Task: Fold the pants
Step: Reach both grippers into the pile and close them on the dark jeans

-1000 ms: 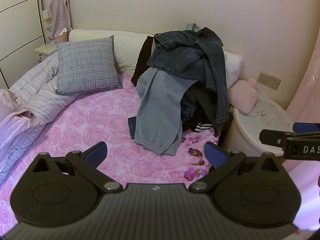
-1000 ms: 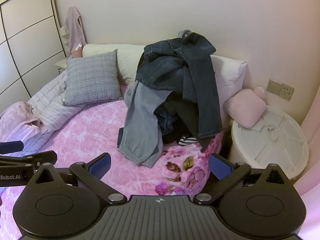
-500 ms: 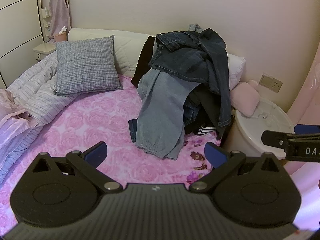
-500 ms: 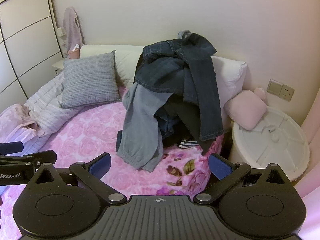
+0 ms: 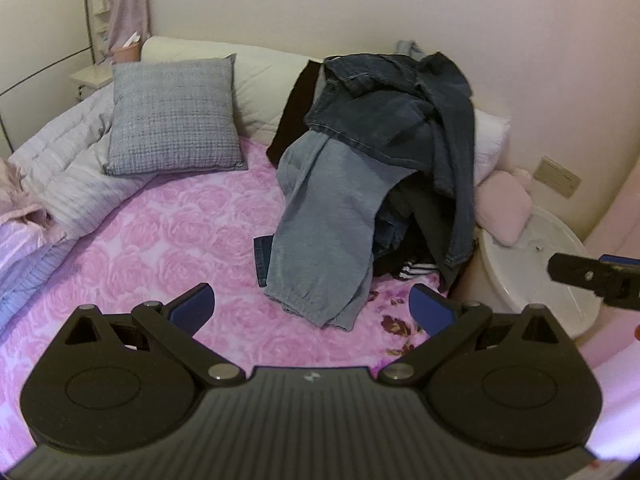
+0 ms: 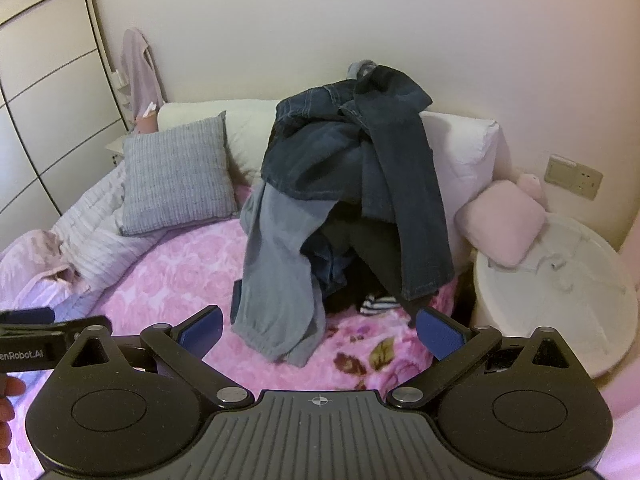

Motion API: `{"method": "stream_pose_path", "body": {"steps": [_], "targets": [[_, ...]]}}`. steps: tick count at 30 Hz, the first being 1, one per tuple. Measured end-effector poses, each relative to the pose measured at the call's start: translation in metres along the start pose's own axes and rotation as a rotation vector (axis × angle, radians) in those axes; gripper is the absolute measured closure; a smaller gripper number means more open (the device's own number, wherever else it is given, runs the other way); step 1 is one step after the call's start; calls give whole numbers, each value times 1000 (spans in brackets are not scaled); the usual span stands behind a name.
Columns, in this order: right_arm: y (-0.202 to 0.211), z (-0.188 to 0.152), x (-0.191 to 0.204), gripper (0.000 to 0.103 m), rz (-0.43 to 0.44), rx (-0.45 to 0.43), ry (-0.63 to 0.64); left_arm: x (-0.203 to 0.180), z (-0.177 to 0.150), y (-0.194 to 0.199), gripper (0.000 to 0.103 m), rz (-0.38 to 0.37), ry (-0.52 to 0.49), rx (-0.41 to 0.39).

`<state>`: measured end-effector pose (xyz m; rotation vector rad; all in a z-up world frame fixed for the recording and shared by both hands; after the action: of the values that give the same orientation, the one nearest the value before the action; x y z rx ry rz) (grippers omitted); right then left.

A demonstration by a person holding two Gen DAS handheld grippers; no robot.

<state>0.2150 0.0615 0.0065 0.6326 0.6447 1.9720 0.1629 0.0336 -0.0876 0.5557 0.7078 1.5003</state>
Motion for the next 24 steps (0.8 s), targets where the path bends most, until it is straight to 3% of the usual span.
{"method": "stream_pose_path", "body": {"steps": [8,17,24], "targets": [[-63,53,-51,17,6,-25,40,-7,38,-62,1,34,96,17],[-141,114,-111,21,16,-11,123,-54,93,-156,2,10,184,68],[-207,151,-133,22,17,-22,258,-83,126,-227,7,-24,252,83]]}}
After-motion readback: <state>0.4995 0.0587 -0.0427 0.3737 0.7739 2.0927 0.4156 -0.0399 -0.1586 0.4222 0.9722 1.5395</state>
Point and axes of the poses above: each gripper's, at about its wrist camera, not at the fingertips, and y roughly against the way its jaws point, x to its left, z to its top, the point moved 8 cm from there along -y, roughly the way its jaws point, and after that the axes turned 1 degree about y, right-handed, at the moved point
